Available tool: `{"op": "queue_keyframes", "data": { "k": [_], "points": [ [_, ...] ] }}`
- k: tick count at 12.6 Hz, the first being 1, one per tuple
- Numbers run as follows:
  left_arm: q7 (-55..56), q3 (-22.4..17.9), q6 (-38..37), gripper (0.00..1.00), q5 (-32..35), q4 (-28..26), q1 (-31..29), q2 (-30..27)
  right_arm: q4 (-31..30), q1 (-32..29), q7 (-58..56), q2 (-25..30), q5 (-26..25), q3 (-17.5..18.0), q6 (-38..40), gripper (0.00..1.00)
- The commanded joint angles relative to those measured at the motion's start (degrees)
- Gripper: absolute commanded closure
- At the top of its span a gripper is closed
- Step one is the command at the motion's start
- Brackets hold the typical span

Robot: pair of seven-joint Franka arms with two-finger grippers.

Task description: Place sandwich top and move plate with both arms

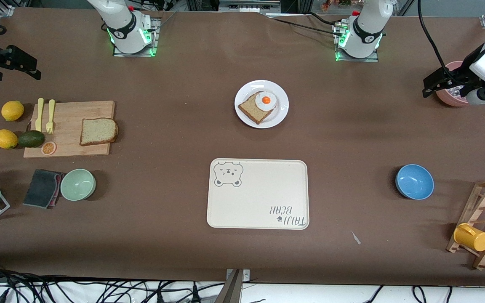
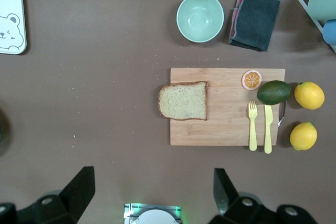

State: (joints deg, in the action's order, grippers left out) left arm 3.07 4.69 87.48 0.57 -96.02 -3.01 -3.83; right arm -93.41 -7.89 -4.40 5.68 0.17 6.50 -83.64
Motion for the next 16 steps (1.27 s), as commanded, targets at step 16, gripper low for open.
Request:
{"op": "queue_keyframes", "data": {
  "k": [16],
  "points": [
    [0.10, 0.23, -1.17, 0.00, 0.84, 1.19, -0.24, 0.14, -2.22, 0.15, 0.01, 0.91, -0.25, 0.97, 1.19, 0.00]
  ]
}}
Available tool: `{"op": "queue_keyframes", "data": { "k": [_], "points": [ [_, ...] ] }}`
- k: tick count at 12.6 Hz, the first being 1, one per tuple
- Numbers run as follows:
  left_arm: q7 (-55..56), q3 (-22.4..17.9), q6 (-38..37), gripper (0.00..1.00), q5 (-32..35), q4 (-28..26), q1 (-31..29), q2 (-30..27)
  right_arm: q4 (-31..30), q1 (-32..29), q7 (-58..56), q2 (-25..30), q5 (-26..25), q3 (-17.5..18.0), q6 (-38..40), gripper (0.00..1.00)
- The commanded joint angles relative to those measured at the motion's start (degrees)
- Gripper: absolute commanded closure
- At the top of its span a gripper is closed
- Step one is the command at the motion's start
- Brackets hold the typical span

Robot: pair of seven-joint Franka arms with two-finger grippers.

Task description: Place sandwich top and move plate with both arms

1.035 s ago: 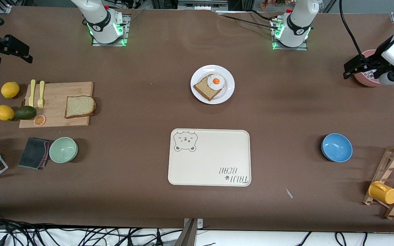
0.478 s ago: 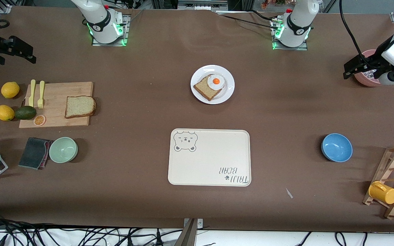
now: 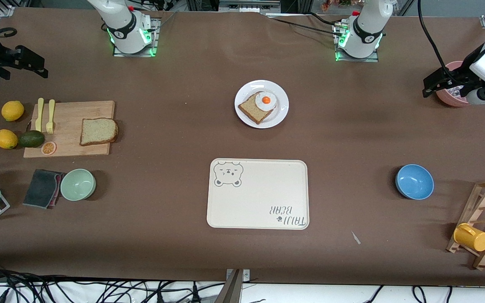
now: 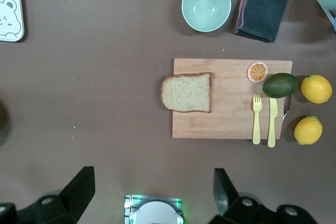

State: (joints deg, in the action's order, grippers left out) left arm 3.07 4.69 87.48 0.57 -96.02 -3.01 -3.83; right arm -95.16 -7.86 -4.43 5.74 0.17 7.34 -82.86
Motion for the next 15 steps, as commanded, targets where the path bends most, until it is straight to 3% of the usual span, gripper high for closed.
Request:
{"op": "queue_keyframes", "data": {
  "k": [1, 9, 15],
  "points": [
    [0.10, 0.23, -1.17, 0.00, 0.84, 1.28, -0.24, 0.14, -0.46, 0.13, -0.23, 0.85, -0.26, 0.13, 0.42, 0.00],
    [0.10, 0.23, -1.17, 0.00, 0.84, 1.19, -0.24, 0.14, -3.80, 1.53, -0.14, 0.41, -0.69, 0.13, -1.59, 0.00],
    [0.10, 0.23, -1.26, 0.00, 0.84, 1.28, -0.24, 0.14, -16.87, 3.12, 0.65, 0.76, -1.05, 2.32, -14.93, 0.00]
  ]
}}
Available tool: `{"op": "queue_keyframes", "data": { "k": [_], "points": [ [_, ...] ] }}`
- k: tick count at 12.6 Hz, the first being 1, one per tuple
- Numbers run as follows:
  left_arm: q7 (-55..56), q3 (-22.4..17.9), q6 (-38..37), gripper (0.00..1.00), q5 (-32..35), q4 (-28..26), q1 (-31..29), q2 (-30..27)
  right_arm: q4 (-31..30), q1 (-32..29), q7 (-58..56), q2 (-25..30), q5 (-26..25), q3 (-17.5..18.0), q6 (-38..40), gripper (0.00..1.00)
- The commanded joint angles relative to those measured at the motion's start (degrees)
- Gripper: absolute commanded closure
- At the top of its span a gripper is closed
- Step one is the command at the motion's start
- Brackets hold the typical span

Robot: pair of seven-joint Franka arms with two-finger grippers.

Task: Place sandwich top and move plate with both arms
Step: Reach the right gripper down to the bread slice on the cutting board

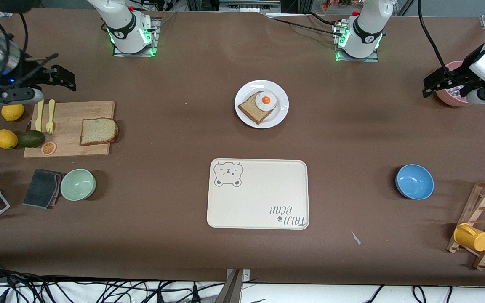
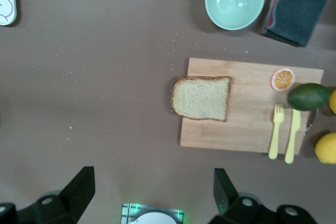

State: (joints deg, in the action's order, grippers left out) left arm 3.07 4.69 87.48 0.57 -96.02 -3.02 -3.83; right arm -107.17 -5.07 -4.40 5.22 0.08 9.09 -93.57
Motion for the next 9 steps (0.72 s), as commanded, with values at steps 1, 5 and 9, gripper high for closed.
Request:
{"op": "queue_keyframes", "data": {
  "k": [1, 5, 9],
  "points": [
    [0.10, 0.23, -1.17, 0.00, 0.84, 1.19, -0.24, 0.13, -7.50, 0.32, 1.06, 1.28, -2.35, 1.27, -7.38, 0.00],
    [0.19, 0.32, -1.17, 0.00, 0.84, 1.19, -0.24, 0.13, -19.10, 0.32, 14.74, 0.41, -12.01, 5.40, -17.76, 0.00],
    [0.19, 0.32, -1.26, 0.00, 0.75, 1.19, -0.24, 0.13, -25.19, 0.32, 20.30, -3.53, -19.22, 5.76, -25.94, 0.01]
  ]
}}
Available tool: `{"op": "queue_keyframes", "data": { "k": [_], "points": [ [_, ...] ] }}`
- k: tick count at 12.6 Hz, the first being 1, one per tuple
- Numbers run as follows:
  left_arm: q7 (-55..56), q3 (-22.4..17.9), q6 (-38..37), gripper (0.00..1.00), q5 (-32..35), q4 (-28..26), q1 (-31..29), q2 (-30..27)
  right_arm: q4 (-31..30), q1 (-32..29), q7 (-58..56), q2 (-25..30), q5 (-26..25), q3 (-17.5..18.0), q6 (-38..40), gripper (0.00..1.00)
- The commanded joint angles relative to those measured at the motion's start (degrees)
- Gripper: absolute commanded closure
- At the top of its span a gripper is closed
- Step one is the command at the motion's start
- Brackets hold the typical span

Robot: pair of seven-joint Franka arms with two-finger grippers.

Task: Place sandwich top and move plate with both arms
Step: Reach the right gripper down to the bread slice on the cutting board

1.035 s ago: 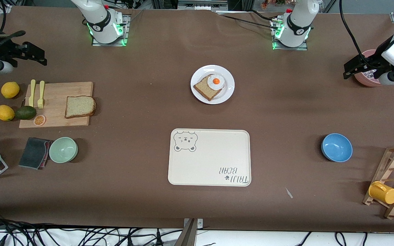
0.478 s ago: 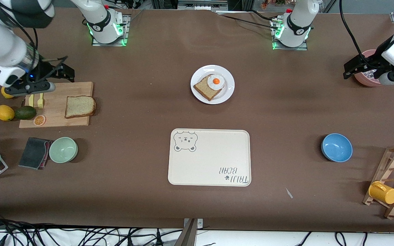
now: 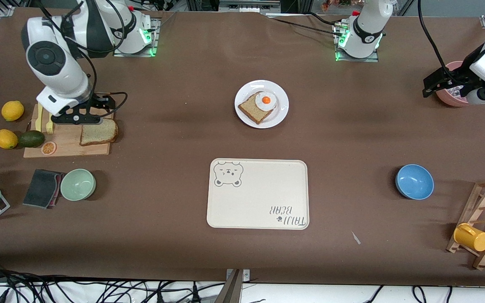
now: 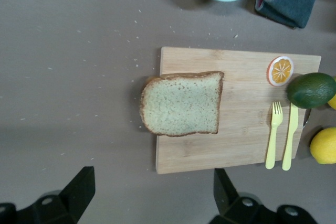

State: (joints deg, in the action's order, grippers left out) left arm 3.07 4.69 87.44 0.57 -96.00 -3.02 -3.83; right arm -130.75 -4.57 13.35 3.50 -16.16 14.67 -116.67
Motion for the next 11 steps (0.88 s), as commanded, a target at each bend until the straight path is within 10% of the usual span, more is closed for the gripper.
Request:
{"op": "queue_keyframes", "data": {
  "k": [1, 3, 11],
  "points": [
    [0.19, 0.32, -1.13, 0.00, 0.84, 1.17, -0.24, 0.13, -1.44, -0.18, 4.39, -4.70, -7.96, 0.19, -3.29, 0.01],
    [0.19, 0.32, -1.22, 0.00, 0.84, 1.17, -0.24, 0.13, -1.53, -0.18, 14.73, -9.02, -18.25, 3.07, -3.56, 0.01],
    [0.19, 0.32, -1.22, 0.00, 0.75, 1.17, -0.24, 0.13, -1.35, -0.18, 25.13, -17.73, -24.43, 3.79, -10.40, 0.01]
  ]
}}
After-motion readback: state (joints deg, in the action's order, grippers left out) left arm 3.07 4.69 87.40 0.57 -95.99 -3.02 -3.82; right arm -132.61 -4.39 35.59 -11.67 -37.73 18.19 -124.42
